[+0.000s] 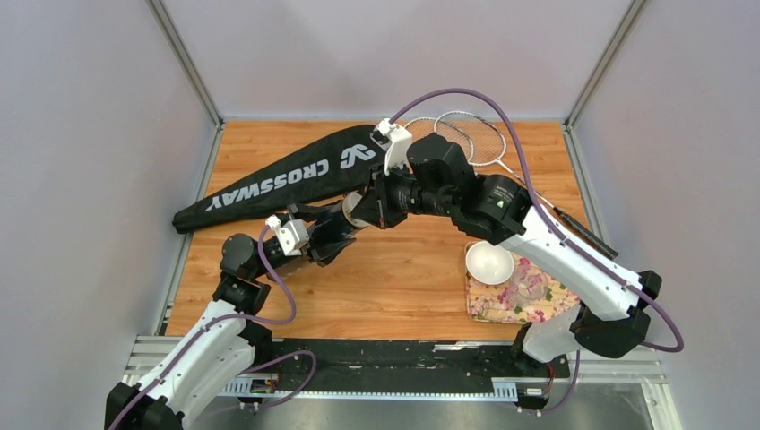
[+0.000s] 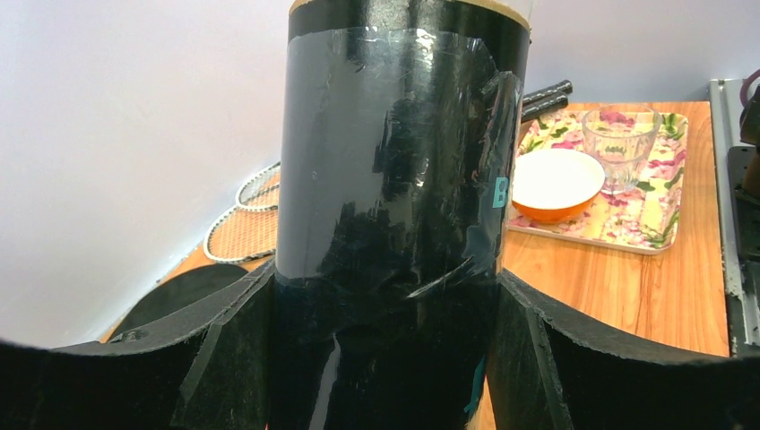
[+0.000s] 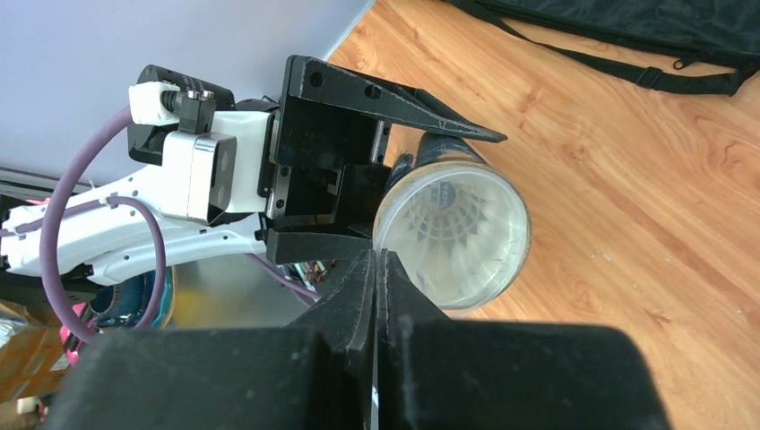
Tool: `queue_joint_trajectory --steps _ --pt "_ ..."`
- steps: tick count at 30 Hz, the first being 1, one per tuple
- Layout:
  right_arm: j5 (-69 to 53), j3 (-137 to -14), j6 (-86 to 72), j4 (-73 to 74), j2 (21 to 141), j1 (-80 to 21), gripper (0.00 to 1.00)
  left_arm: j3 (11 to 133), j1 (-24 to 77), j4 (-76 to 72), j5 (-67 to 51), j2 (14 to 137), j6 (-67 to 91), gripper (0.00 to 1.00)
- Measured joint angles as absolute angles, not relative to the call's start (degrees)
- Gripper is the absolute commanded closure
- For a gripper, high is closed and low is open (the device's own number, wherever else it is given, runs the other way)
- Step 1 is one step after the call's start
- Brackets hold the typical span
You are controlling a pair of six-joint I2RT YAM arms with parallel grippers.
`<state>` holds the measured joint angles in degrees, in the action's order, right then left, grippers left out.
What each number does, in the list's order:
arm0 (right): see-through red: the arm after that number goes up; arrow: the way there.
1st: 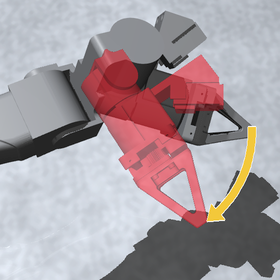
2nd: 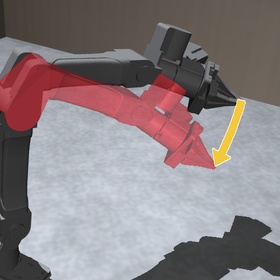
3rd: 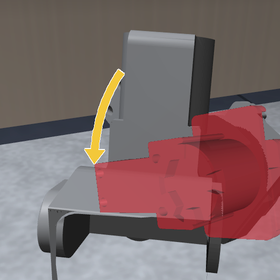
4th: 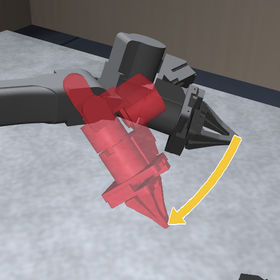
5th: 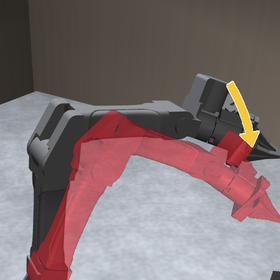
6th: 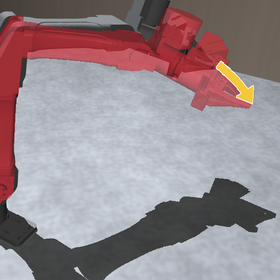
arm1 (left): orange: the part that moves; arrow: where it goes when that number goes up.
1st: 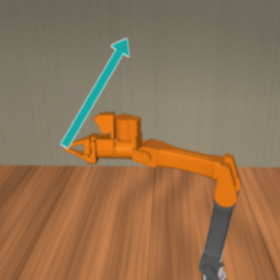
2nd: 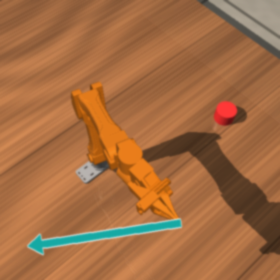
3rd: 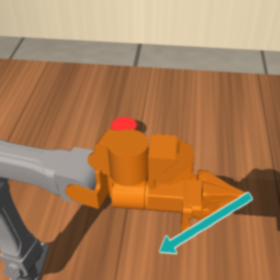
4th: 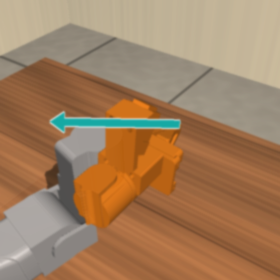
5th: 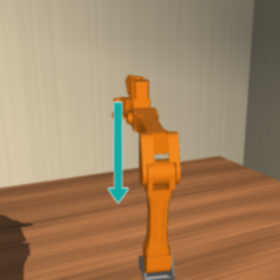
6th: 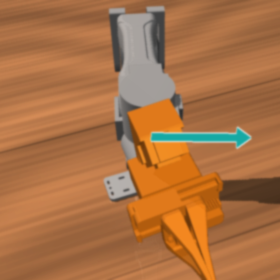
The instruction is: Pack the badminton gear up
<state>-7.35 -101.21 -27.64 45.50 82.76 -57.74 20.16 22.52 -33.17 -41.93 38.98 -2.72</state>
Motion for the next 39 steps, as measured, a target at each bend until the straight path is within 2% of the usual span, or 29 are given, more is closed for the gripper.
queue_joint_trajectory --steps 20,39 --pt "-3.0 -103.1 -22.5 48.7 77.6 -58.3 1.00 20.2 22.5 -33.5 -42.0 39.2 -2.3 0.95" --pt "-9.2 -101.9 -23.2 46.3 84.7 -58.2 1.00 20.2 22.5 -33.5 -42.3 39.2 -2.2 0.95"
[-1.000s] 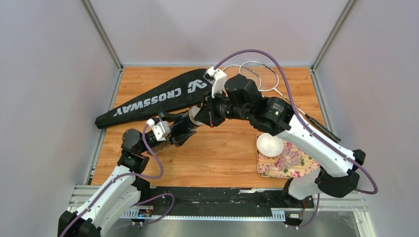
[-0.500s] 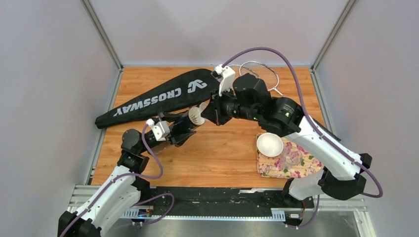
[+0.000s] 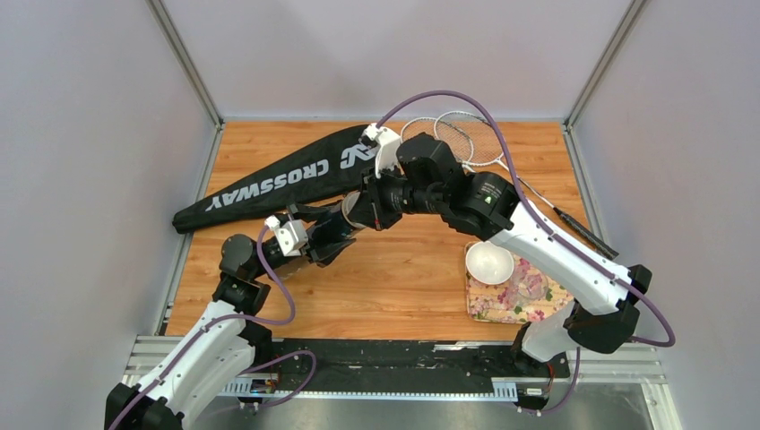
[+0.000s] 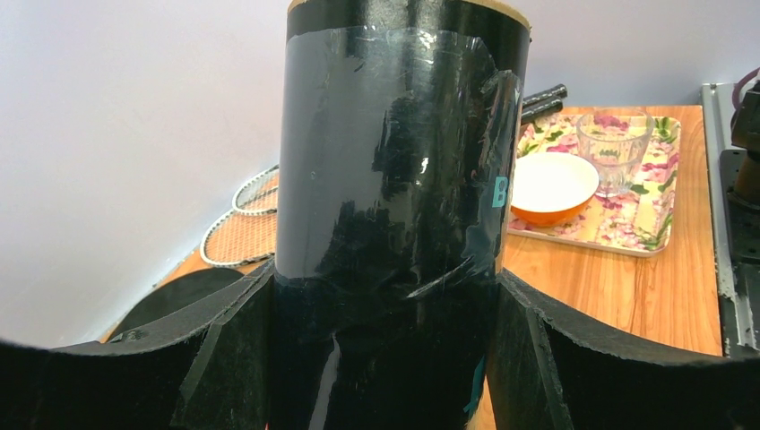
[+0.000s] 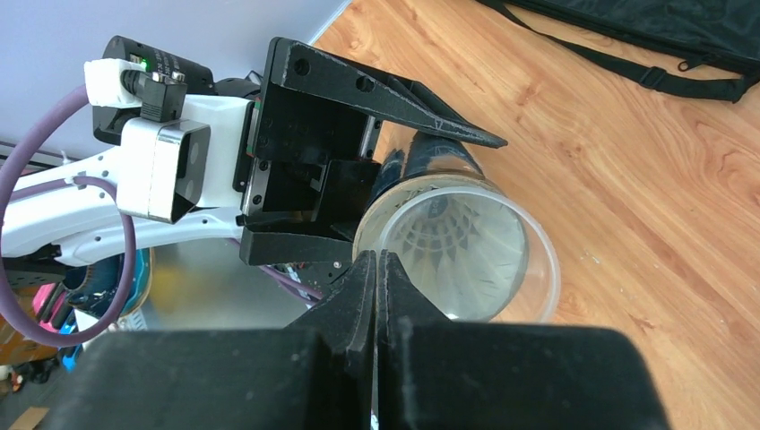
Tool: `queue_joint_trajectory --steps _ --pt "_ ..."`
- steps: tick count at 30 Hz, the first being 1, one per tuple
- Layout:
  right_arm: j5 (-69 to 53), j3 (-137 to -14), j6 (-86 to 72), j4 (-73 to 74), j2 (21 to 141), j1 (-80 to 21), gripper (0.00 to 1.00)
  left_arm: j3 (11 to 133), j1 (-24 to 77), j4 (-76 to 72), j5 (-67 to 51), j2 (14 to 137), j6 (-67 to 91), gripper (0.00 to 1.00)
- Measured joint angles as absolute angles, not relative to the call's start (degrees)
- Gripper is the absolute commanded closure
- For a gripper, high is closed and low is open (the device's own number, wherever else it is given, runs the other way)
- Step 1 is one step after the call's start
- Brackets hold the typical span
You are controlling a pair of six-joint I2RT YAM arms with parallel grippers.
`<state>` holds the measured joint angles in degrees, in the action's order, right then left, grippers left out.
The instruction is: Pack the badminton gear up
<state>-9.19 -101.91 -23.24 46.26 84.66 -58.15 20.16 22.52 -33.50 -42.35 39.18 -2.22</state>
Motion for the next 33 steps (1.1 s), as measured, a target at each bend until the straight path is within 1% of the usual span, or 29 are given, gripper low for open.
queue_joint_trajectory --steps 7,14,25,33 --pt "-12.9 -101.2 -24.9 45.1 84.6 -56.9 1.00 20.2 22.5 -33.5 -42.7 38.7 -1.8 0.95" --pt "-18.6 -96.9 -28.7 40.4 83.1 -54.4 1.00 20.2 22.5 -33.5 -43.2 38.7 -1.7 0.95" --pt "-20.1 -93.6 -31.1 37.7 79.4 -52.7 1.00 20.2 22.5 -33.7 -43.5 38.7 -1.2 0.95" --pt "-21.3 -91.7 -32.0 36.1 79.4 -52.4 1.00 20.2 22.5 -33.7 -43.5 38.7 -1.1 0.95"
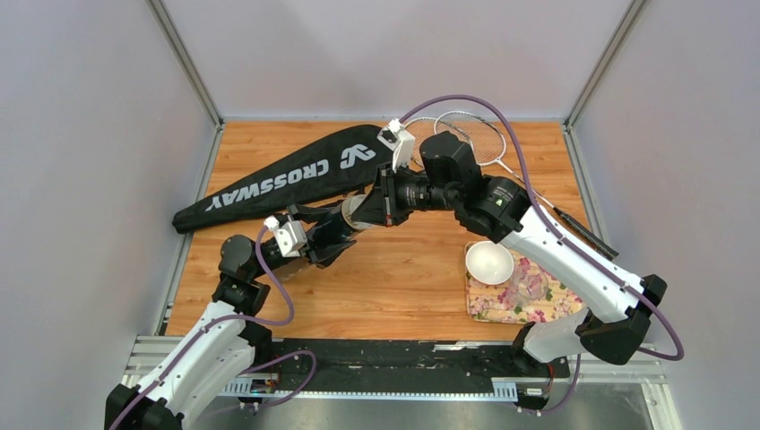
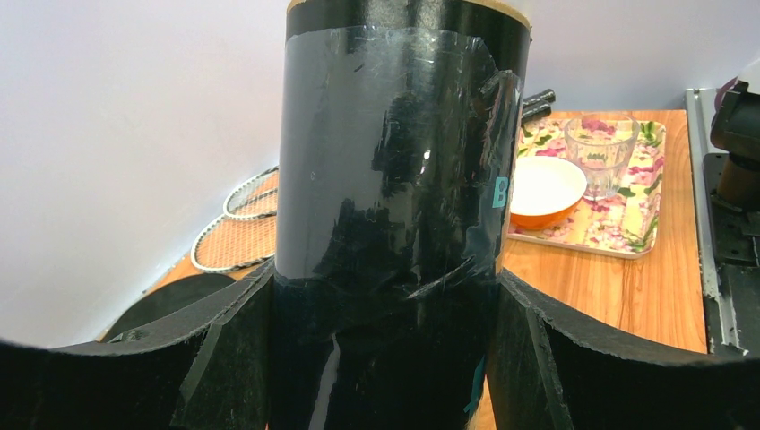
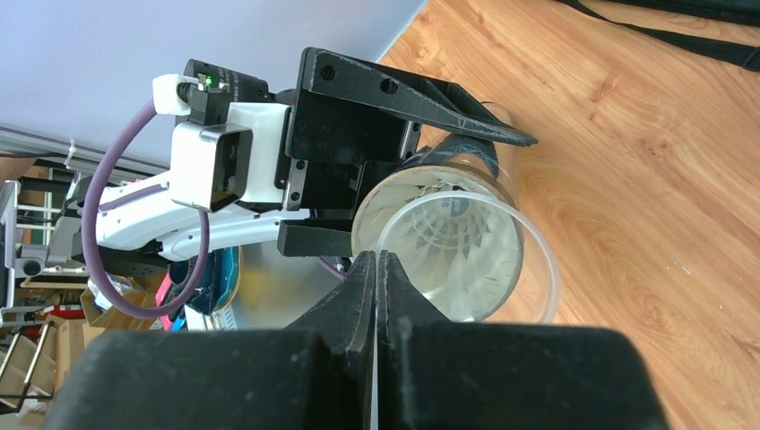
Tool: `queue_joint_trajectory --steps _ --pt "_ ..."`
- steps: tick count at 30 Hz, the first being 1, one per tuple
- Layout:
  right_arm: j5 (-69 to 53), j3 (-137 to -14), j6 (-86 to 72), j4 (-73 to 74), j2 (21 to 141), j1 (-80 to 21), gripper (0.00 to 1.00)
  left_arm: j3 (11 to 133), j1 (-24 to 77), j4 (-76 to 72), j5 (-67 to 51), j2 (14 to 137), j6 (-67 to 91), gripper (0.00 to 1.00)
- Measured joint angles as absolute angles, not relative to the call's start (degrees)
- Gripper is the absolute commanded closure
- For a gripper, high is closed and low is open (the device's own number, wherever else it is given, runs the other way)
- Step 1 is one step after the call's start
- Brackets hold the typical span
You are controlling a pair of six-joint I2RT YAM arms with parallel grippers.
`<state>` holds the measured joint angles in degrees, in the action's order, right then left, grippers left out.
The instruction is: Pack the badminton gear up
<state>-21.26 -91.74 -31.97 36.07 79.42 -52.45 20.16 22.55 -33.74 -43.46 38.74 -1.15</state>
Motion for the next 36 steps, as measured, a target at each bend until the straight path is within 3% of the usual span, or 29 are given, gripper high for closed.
queue_joint_trajectory --steps 25,36 --pt "-25.1 -90.5 -36.7 30.5 80.9 -52.1 1.00 20.2 22.5 -33.8 -43.3 38.7 -1.1 0.96" --pt "-33.4 -76.8 -52.8 9.1 78.5 -48.8 1.00 19.0 22.0 -36.4 -42.8 38.0 0.2 0.96"
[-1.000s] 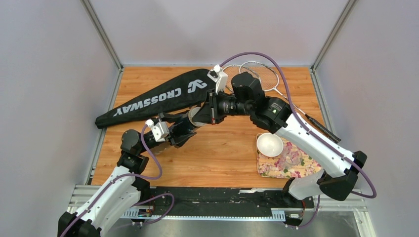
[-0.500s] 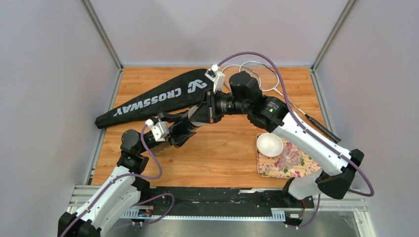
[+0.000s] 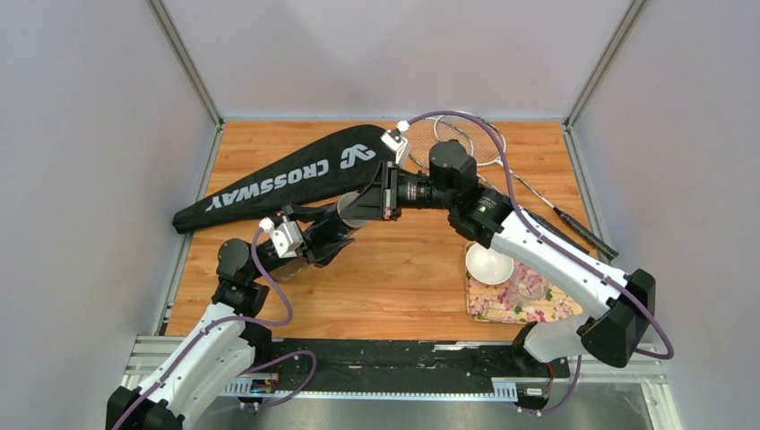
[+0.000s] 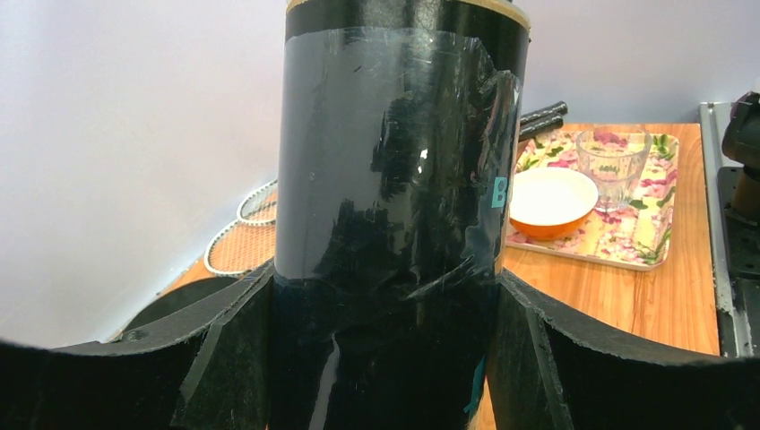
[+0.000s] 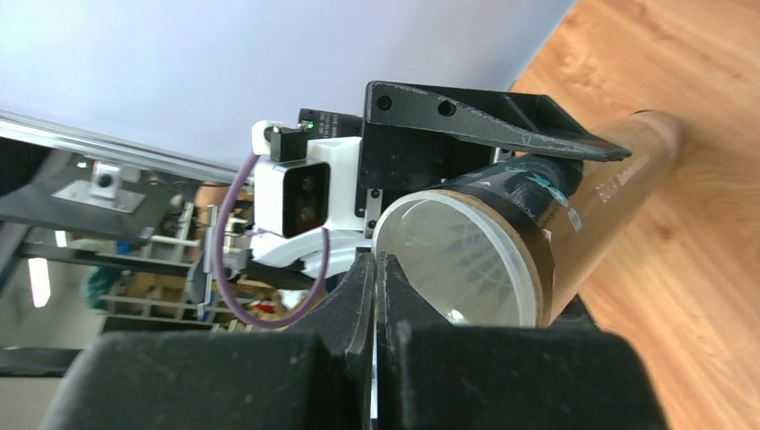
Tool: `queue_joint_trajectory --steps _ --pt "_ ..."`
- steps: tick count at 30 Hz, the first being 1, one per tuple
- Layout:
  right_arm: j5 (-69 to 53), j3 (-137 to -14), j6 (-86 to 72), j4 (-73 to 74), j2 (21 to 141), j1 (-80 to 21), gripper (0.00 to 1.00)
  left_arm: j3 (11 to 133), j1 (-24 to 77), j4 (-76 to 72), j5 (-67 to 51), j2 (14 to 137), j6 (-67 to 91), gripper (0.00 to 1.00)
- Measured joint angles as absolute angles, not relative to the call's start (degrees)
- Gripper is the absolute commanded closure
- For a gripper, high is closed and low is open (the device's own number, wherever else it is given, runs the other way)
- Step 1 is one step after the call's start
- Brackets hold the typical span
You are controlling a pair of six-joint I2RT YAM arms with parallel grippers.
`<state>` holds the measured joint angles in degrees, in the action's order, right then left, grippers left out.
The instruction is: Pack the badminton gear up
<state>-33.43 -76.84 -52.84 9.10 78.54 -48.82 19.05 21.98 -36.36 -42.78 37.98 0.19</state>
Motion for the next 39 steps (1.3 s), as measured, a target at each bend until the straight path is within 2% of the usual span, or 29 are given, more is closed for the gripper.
queue_joint_trajectory --steps 8,13,23,24,25,27,33,34,39 --pt "-45.9 -73.8 -64.0 -0.3 80.8 -45.6 1.00 16.8 22.0 -41.5 -44.5 37.0 2.3 0.97" --pt "-54.4 -73.8 -68.2 -4.7 83.6 -44.8 0.94 15.1 22.3 -45.5 -46.5 36.1 3.9 0.98" --pt "-63.1 -73.2 -72.8 -18.9 89.4 -45.0 0.91 12.4 22.5 -53.2 -46.6 35.8 8.1 0.98" --pt "-63.2 -73.2 -72.8 -19.6 89.8 -45.1 0.86 12.3 22.5 -53.5 -46.4 35.7 8.2 0.98" --pt "-63.3 -73.1 -72.8 -20.1 89.9 -45.2 0.74 12.0 22.5 -53.9 -46.2 35.6 8.3 0.98" --pt "-63.3 -72.8 -73.1 -19.8 89.6 -45.3 0.66 11.7 22.5 -54.2 -46.2 35.2 8.3 0.98" --pt "-61.0 -73.6 -72.3 -17.9 88.9 -46.8 0.60 11.0 22.4 -54.5 -46.5 34.7 8.6 0.98" --pt "-61.1 -74.4 -72.0 -17.1 89.2 -47.0 0.54 10.8 22.3 -54.6 -46.3 34.3 8.7 0.98" --pt "-59.3 -73.5 -71.3 -15.9 87.1 -47.0 0.46 10.7 22.2 -54.2 -46.4 34.1 8.4 0.98"
